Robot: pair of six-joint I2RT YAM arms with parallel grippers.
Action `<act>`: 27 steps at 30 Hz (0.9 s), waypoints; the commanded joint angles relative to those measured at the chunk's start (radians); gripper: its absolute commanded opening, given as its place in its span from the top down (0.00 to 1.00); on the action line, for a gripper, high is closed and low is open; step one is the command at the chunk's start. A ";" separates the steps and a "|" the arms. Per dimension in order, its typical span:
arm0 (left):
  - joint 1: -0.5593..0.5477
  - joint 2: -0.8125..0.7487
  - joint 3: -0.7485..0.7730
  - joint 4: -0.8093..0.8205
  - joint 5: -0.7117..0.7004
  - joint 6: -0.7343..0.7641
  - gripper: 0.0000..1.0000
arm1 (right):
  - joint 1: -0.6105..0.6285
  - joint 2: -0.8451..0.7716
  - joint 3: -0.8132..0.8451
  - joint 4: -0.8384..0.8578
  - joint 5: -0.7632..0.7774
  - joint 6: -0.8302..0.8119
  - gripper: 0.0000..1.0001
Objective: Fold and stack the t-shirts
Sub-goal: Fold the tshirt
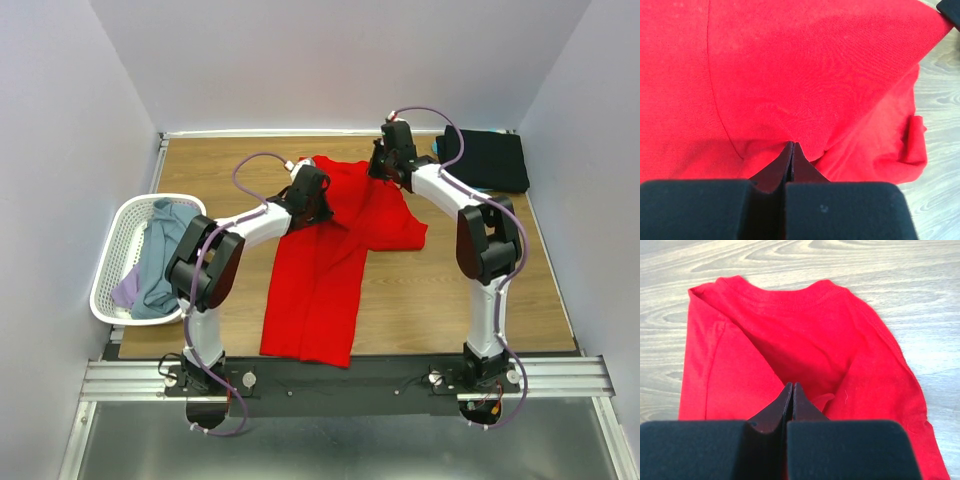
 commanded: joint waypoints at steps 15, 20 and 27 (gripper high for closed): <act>-0.023 -0.052 -0.031 0.023 0.017 0.013 1.00 | -0.009 -0.074 -0.064 0.013 0.061 0.013 0.95; -0.027 -0.056 -0.037 0.023 0.017 0.013 1.00 | -0.010 -0.080 -0.076 0.013 0.066 0.016 0.95; -0.030 -0.064 -0.043 0.023 0.015 0.013 1.00 | -0.017 -0.092 -0.093 0.013 0.069 0.020 0.95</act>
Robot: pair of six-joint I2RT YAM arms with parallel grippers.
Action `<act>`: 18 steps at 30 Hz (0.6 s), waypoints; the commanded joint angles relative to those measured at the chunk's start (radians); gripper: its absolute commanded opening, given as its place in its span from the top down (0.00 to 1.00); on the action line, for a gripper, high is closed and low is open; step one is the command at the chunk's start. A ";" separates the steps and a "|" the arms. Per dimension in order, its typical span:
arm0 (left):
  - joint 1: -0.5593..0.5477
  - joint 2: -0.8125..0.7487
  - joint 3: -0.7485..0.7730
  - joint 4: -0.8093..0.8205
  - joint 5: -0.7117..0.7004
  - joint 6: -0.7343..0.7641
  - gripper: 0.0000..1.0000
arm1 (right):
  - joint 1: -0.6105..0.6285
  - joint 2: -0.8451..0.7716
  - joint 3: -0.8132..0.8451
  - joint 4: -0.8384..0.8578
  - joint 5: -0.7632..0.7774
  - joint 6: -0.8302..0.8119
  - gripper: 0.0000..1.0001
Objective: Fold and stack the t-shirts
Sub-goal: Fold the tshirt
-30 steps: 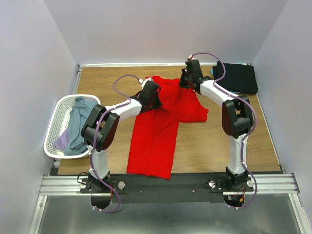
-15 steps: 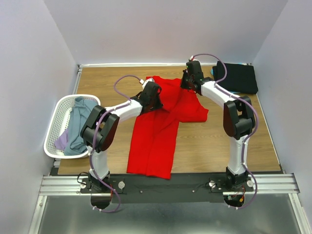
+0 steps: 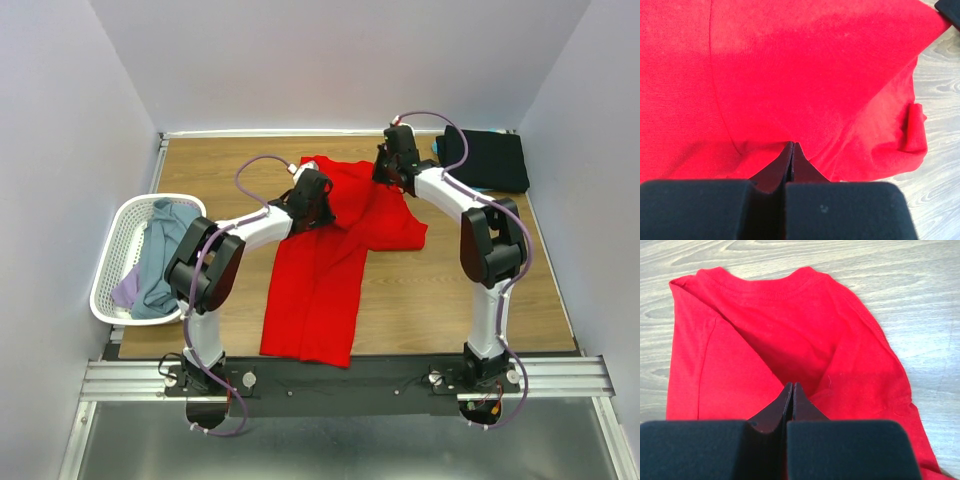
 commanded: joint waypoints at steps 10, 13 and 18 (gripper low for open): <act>-0.016 -0.053 -0.026 0.021 0.009 0.008 1.00 | -0.017 -0.055 -0.041 0.013 0.035 0.018 0.95; -0.017 -0.053 -0.027 0.021 0.010 0.008 1.00 | -0.017 -0.056 -0.047 0.013 0.038 0.018 0.94; -0.019 -0.050 -0.027 0.027 0.016 0.011 1.00 | -0.022 -0.047 -0.046 0.013 0.037 0.019 0.94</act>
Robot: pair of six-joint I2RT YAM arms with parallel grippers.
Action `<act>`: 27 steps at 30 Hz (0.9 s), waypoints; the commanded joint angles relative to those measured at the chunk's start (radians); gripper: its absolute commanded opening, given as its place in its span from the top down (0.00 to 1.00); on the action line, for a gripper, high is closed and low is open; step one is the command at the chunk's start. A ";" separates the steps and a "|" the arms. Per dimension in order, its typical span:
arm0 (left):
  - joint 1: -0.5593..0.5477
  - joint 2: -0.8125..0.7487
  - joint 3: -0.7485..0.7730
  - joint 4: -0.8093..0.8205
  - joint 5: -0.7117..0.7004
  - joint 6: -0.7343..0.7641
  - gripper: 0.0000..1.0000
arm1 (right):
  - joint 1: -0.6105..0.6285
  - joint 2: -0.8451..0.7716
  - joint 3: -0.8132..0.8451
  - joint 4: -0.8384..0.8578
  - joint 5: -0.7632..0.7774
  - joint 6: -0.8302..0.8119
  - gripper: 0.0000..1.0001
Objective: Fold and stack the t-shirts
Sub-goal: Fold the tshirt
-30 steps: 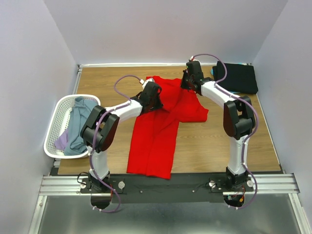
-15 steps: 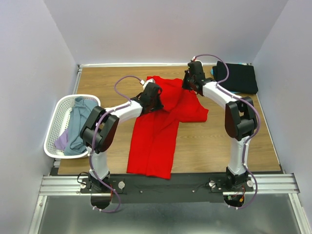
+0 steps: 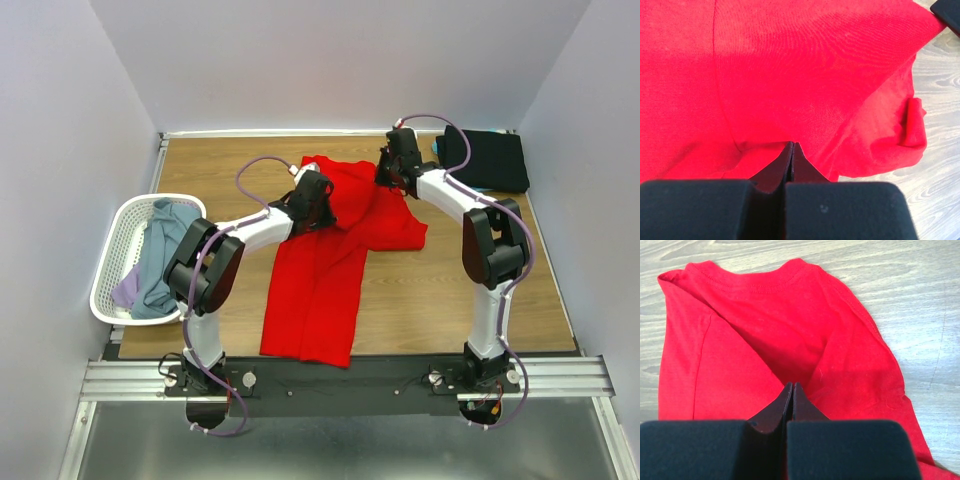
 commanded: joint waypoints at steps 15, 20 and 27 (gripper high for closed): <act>-0.016 -0.014 -0.004 0.052 0.091 0.080 0.88 | -0.019 0.077 0.061 0.008 -0.012 -0.004 0.62; -0.013 -0.083 -0.010 0.035 0.068 0.121 0.72 | -0.019 0.062 0.064 0.007 -0.031 -0.009 0.45; 0.010 -0.209 -0.070 -0.046 -0.045 0.102 0.65 | 0.002 -0.035 -0.022 0.008 -0.088 0.036 0.45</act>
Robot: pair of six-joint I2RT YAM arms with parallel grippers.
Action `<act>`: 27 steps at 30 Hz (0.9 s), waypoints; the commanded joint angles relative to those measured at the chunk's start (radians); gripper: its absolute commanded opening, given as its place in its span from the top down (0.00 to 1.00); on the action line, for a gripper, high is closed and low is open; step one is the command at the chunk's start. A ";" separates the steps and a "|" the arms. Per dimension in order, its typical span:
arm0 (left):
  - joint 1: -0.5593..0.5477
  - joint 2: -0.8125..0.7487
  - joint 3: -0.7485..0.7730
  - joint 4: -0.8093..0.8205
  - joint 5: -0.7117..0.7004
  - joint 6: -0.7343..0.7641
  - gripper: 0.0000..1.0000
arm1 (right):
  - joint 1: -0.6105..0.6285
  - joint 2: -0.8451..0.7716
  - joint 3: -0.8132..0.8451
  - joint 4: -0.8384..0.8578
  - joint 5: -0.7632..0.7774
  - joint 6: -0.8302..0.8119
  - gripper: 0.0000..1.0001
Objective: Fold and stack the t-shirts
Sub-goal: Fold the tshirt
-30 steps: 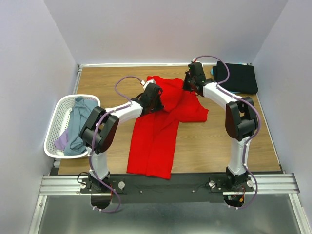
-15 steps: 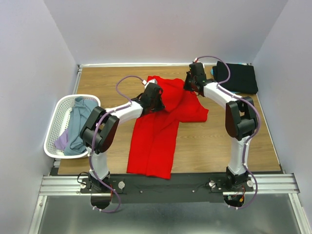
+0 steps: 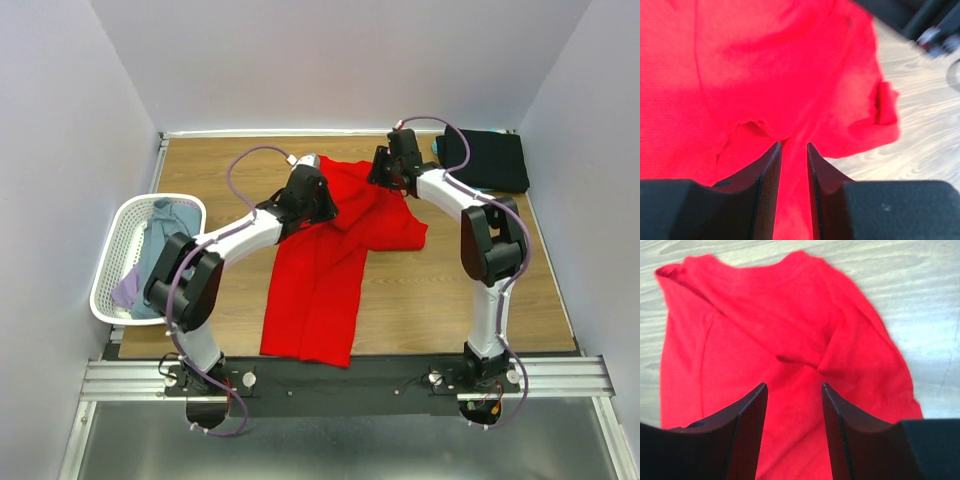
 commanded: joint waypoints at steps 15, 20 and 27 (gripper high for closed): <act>0.209 -0.313 -0.293 -0.057 -0.075 -0.017 0.72 | 0.270 -0.128 -0.236 0.070 -0.019 0.120 0.55; 0.211 -0.326 -0.329 -0.040 -0.064 -0.011 0.73 | 0.313 -0.095 -0.231 0.098 -0.038 0.124 0.56; 0.217 -0.325 -0.337 -0.032 -0.049 -0.001 0.74 | 0.376 -0.114 -0.277 0.098 -0.004 0.143 0.55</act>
